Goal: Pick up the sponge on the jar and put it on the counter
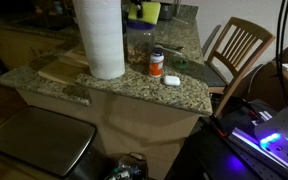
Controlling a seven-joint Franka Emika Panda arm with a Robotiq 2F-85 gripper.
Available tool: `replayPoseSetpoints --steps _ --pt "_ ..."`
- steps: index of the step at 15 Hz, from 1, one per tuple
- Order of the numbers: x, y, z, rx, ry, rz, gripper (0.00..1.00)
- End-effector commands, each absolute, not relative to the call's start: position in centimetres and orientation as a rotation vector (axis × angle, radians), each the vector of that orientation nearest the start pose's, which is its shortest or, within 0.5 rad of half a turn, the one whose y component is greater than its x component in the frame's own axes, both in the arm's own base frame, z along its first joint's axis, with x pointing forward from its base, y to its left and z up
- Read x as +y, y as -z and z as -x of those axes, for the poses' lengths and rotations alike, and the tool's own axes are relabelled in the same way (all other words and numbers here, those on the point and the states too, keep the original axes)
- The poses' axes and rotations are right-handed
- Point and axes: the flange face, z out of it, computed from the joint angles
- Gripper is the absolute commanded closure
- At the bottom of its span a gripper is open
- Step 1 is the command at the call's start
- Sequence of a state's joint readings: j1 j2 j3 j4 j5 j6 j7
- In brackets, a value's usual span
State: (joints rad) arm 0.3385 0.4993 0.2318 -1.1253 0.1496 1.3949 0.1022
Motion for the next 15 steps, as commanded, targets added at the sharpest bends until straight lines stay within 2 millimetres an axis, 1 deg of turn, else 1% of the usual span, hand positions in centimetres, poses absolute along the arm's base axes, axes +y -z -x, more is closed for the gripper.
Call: replayPoseSetpoints --steps 1,3,5,6,7,9,11,14,15 --pt "29.6 -54.5 -58.4 -0.595 -0.417 2.81 0.96" --pt "26.7 -56.3 -59.1 -0.557 -0.408 2.757 0.96" --pt "23.5 -57.7 -60.1 -0.453 -0.383 2.72 0.96" --pt "21.5 -57.9 -61.0 -0.348 -0.37 2.717 0.96" --pt "19.9 -57.6 -61.9 -0.261 -0.372 2.715 0.96" --pt "16.7 -55.7 -63.9 -0.072 -0.343 2.756 0.96" --pt "13.6 -52.6 -66.1 0.1 -0.329 2.777 0.96" --pt "9.7 -45.8 -69.1 0.355 -0.337 2.776 0.96" --pt "8.7 -43.9 -69.8 0.439 -0.34 2.77 0.96"
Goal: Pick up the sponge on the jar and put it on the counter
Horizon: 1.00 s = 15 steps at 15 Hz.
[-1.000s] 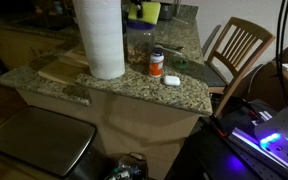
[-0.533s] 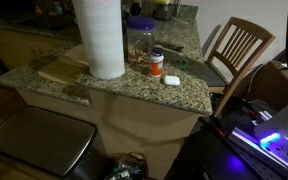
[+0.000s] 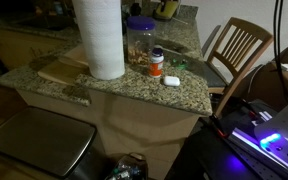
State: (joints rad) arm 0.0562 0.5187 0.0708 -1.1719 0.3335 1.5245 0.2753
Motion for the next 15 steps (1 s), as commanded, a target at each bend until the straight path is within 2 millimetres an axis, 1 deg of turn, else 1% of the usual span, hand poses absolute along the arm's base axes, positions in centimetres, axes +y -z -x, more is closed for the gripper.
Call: replayPoseSetpoints --steps 1,2,3,4,5,6,9,11,13,15 --pt "7.7 -41.9 -70.4 0.524 -0.348 2.761 0.96" --pt "9.0 -44.4 -69.8 0.398 -0.343 2.782 0.96" --pt "8.4 -42.7 -70.3 0.421 -0.359 2.781 0.86" --pt "8.4 -42.2 -70.4 0.419 -0.368 2.78 0.86" --pt "8.6 -42.4 -70.4 0.413 -0.363 2.781 0.96" --pt "8.4 -42.2 -70.8 0.477 -0.329 2.796 0.96" --pt "5.5 -40.1 -72.2 0.694 -0.276 2.765 0.96" --pt "3.4 -38.1 -72.6 0.828 -0.27 2.76 0.96" --pt "1.9 -36.2 -72.8 0.932 -0.28 2.742 0.96" --pt "1.1 -34.7 -72.8 1.023 -0.291 2.746 0.96"
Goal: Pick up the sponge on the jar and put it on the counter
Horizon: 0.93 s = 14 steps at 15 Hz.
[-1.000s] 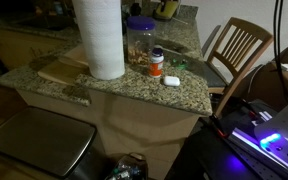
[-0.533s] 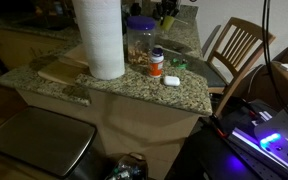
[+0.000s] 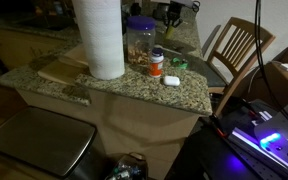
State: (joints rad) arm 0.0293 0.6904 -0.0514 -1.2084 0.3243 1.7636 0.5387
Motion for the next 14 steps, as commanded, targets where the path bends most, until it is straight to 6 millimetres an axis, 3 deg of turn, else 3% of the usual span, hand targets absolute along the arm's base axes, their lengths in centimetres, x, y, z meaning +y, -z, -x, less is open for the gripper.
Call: replayPoseSetpoints --steps 1,2,3,4,8,12,14 --pt "0.8 -34.0 -72.7 1.061 -0.303 2.746 0.96" --pt "0.7 -33.6 -72.5 1.091 -0.311 2.746 0.96" --pt "0.8 -33.9 -72.2 1.105 -0.339 2.745 0.73" --pt "1.2 -34.5 -71.6 1.124 -0.386 2.75 0.6" --pt "2.2 -37.7 -69.5 1.143 -0.5 2.814 0.34" --pt "3.7 -44.7 -66.9 1.192 -0.443 2.895 0.06" --pt "4.5 -49.0 -65.6 1.172 -0.339 2.91 0.0"
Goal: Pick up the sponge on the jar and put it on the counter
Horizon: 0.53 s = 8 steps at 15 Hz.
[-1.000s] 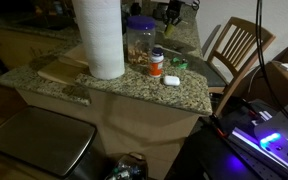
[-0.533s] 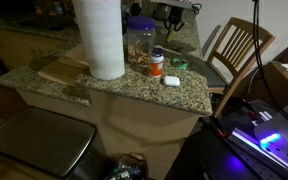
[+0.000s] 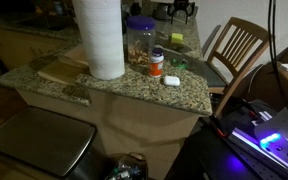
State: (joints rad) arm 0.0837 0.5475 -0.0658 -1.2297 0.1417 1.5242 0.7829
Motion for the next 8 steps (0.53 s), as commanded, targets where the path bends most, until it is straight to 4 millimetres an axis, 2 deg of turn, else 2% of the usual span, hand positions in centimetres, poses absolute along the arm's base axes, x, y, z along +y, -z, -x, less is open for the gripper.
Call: replayPoseSetpoints --steps 1,3,4,6,8 --pt "5.1 -51.2 -64.9 1.12 -0.277 2.903 0.0" --pt "7.4 -54.1 -63.3 0.893 -0.286 2.888 0.0" --pt "6.3 -52.9 -65.6 1.029 -0.267 2.892 0.0" --pt "7.6 -55.2 -64.1 0.943 -0.243 2.889 0.0" --pt "7.8 -55.2 -63.7 0.927 -0.252 2.894 0.0"
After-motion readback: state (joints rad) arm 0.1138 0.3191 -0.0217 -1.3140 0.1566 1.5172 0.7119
